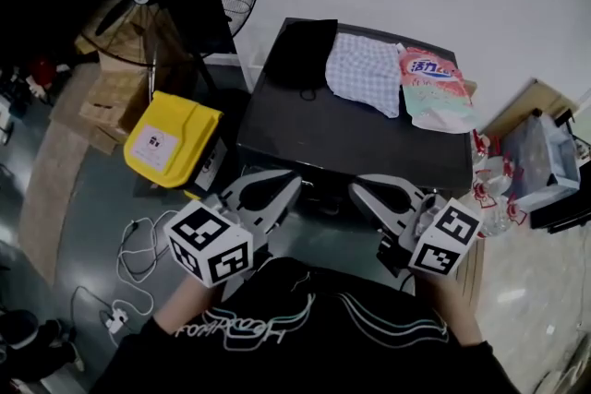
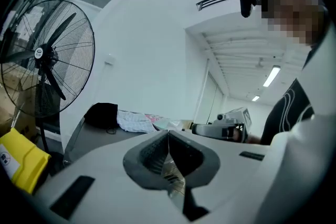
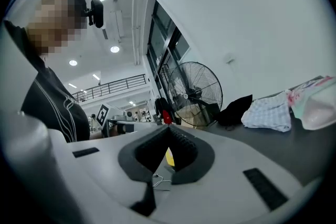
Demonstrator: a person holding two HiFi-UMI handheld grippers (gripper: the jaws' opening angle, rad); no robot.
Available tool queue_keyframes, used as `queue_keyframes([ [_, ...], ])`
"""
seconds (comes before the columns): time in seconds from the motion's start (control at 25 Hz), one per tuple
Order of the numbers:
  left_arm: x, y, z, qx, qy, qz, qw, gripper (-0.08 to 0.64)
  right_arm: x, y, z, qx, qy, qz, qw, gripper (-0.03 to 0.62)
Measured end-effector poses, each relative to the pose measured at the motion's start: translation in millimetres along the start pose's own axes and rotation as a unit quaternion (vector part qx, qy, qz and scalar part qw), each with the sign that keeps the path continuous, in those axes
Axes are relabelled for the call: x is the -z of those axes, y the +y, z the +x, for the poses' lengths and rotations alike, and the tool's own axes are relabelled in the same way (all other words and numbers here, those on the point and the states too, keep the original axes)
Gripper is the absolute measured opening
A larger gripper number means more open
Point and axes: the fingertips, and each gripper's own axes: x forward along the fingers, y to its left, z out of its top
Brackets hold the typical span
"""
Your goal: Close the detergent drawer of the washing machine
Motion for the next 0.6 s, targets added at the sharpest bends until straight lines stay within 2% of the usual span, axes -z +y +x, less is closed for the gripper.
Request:
queue_keyframes([
  [0.28, -3.2, -5.7, 3.1, -0.001, 0.005, 0.033, 0.9995, 0.023, -2.4, -0.4, -2.9, 0.011, 0.002, -0.019, 1.0, 0.026],
  [0.4, -3.5, -5.2, 3.1, -0.003, 0.003, 0.029, 0.9996, 0.023, -1.5, 1.4, -2.8, 0.017, 0.011, -0.034, 0.999, 0.028],
  [0.6, -1.5, -4.7, 3.9, -0.001, 0.004, 0.023, 0.9997, 0.024, -1.8, 5.3, -6.2, 0.006, 0.001, -0.014, 1.0, 0.028],
])
